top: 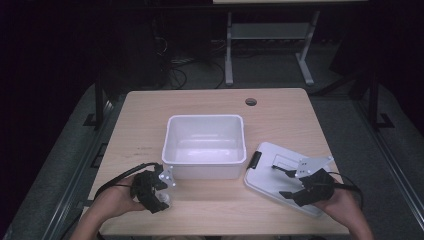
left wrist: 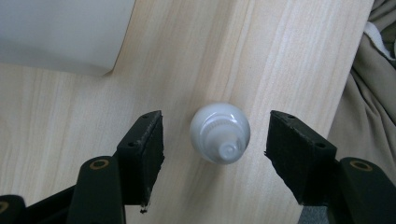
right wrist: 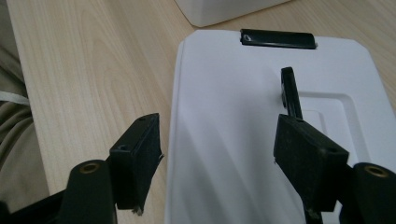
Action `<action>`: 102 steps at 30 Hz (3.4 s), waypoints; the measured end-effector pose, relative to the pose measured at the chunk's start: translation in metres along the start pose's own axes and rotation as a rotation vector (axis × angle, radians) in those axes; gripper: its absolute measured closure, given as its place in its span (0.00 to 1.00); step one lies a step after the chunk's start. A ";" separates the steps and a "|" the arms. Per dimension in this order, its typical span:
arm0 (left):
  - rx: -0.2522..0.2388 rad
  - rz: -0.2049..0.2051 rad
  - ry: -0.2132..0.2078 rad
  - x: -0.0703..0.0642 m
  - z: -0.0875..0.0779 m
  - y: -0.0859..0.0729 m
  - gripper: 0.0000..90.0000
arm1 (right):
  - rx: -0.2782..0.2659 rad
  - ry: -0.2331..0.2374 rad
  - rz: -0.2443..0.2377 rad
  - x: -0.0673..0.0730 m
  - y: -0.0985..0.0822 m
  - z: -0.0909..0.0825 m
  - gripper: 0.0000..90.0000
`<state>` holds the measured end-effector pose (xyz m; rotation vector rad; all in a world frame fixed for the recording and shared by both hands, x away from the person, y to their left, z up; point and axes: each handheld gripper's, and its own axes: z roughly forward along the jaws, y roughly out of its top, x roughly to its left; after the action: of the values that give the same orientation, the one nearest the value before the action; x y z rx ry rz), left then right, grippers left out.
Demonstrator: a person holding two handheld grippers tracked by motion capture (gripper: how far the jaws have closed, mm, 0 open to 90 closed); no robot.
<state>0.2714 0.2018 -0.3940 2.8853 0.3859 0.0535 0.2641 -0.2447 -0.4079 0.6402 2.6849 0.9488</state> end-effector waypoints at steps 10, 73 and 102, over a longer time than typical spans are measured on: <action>0.030 0.009 -0.003 0.001 0.005 0.004 0.43 | -0.001 -0.003 -0.004 0.000 0.000 -0.001 0.35; 0.149 0.066 -0.008 0.000 0.020 0.016 0.66 | -0.004 -0.005 -0.003 0.000 0.001 -0.003 0.32; 0.136 0.073 0.006 -0.004 -0.003 0.017 0.66 | 0.010 0.001 0.003 0.001 0.001 -0.001 0.31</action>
<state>0.2718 0.1855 -0.3876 3.0340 0.2961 0.0495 0.2635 -0.2444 -0.4065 0.6461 2.6920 0.9364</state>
